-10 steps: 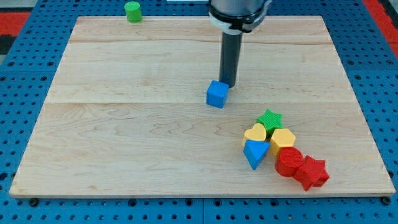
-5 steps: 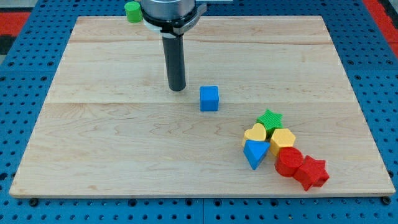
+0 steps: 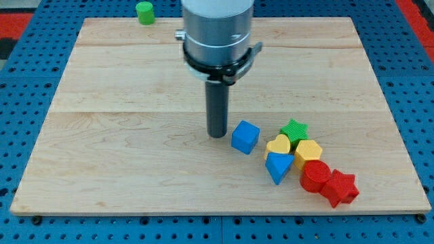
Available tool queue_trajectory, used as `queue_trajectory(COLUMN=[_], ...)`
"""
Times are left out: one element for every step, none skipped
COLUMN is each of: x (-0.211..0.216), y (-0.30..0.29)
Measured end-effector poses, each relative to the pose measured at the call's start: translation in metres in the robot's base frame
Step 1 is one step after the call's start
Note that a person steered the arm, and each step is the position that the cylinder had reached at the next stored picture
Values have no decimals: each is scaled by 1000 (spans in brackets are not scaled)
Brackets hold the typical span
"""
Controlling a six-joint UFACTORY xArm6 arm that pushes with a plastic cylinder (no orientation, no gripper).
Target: Move the blue cube towards top left of yellow heart
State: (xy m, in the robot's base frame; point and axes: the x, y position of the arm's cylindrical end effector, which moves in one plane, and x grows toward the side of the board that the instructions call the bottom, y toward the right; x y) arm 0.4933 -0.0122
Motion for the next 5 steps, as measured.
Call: queue_trajectory(x=[5,4,6,10,23], y=[7,18,29,53,50])
